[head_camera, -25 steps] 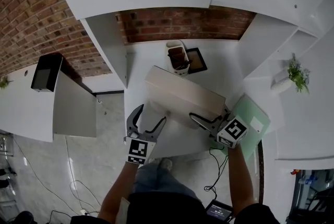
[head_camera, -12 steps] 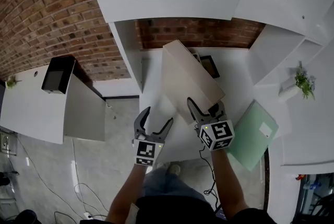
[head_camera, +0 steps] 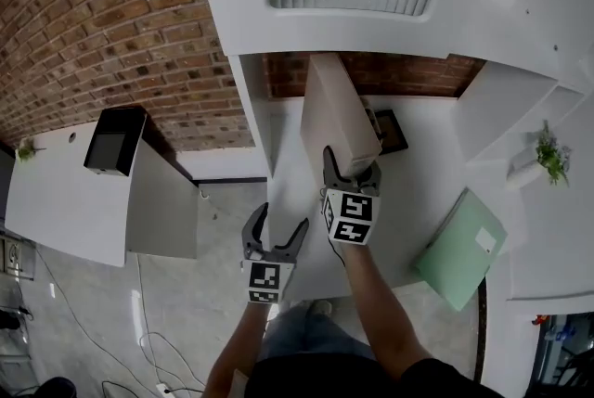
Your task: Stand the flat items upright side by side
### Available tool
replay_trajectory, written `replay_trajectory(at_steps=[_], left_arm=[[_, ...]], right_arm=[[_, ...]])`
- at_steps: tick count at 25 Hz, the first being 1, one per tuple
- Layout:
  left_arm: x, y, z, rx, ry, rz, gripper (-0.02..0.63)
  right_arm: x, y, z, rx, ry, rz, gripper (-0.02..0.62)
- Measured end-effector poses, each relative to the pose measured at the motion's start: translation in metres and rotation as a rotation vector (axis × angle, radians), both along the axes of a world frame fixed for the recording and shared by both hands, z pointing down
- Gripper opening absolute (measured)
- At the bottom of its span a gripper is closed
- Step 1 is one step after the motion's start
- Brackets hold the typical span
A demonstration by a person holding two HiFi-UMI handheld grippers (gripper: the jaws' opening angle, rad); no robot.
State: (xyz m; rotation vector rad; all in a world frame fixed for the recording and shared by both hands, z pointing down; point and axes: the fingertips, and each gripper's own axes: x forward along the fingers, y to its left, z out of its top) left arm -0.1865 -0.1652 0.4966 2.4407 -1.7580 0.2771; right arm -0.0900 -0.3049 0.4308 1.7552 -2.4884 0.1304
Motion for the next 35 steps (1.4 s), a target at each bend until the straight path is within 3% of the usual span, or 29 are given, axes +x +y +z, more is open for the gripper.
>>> replay_trajectory(at_steps=[15,21,35], left_arm=[[-0.030,-0.016,0.018,-0.022,0.014,-0.066,0.345],[-0.032,-0.015,0.025,-0.069,0.032,-0.080,0.345],[-0.032,-0.014,0.027,-0.052,0.005,-0.090,0.347]], right_arm=[[-0.040,-0.051,0.024,-0.031,-0.005,0.177,0.259],[-0.051,-0.062,0.027,-0.012,0.023,0.180,0.265],[-0.056,-0.063,0.032,0.002,0.041,0.138,0.288]])
